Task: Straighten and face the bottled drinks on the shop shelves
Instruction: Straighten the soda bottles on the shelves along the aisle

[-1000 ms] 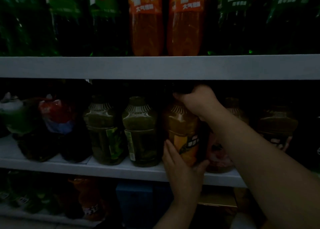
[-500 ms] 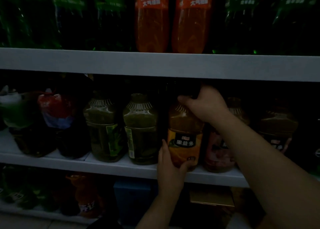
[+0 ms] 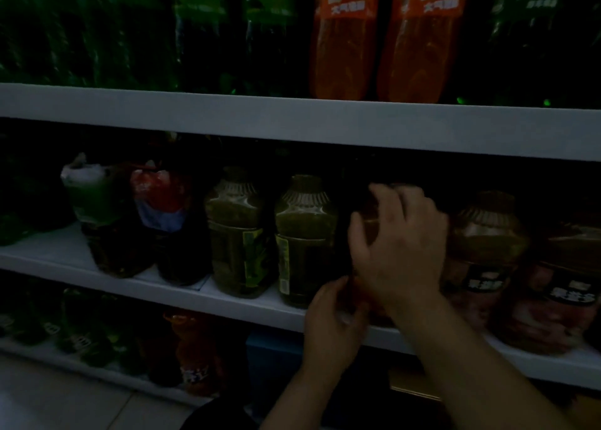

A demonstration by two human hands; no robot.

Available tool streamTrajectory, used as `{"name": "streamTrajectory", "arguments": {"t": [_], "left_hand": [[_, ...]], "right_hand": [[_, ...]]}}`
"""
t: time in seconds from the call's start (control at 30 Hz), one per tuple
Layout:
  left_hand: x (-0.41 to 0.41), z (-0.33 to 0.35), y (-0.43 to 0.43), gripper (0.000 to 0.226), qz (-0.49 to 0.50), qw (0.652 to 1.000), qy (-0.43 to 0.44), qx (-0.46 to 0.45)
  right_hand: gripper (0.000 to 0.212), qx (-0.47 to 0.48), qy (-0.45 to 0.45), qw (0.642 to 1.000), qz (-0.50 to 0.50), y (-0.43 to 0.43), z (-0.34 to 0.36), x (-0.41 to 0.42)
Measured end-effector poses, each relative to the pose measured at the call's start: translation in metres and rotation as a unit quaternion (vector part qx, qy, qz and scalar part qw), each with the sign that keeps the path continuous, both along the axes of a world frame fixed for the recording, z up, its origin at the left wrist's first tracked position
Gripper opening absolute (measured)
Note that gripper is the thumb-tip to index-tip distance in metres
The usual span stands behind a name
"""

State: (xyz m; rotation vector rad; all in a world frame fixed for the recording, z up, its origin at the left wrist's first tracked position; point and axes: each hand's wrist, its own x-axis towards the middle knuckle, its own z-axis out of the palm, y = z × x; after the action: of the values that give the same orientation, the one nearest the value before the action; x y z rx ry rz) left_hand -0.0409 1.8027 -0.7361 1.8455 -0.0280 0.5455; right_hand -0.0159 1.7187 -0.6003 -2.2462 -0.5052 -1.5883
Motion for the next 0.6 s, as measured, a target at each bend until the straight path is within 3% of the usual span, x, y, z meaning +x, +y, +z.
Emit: {"name": "streamTrajectory", "arguments": {"t": [0.1,0.17,0.27,0.4,0.53,0.6], "left_hand": [[-0.005,0.010,0.028,0.023,0.166,0.982,-0.085,0.001],[-0.003,0.017,0.041,0.042,0.218,0.973,-0.074,-0.009],[-0.002,0.024,0.043,0.074,0.184,0.983,-0.013,-0.017],[-0.002,0.026,0.037,0.091,0.166,0.986,0.002,-0.009],[-0.005,0.026,0.024,0.081,0.160,0.987,-0.019,-0.010],[-0.008,0.024,0.020,0.077,0.167,0.985,-0.038,0.013]], "right_hand": [[0.050,0.046,0.090,0.989,0.107,0.039,0.002,0.000],[0.070,0.065,0.177,0.976,0.112,0.063,0.015,0.010],[0.088,0.043,0.271,0.961,0.027,0.086,0.032,0.032],[0.068,0.021,0.314,0.949,0.018,0.086,0.038,0.051],[0.039,0.062,0.416,0.903,0.084,0.075,0.054,0.061],[0.039,0.072,0.431,0.893,0.106,0.069,0.055,0.063]]}}
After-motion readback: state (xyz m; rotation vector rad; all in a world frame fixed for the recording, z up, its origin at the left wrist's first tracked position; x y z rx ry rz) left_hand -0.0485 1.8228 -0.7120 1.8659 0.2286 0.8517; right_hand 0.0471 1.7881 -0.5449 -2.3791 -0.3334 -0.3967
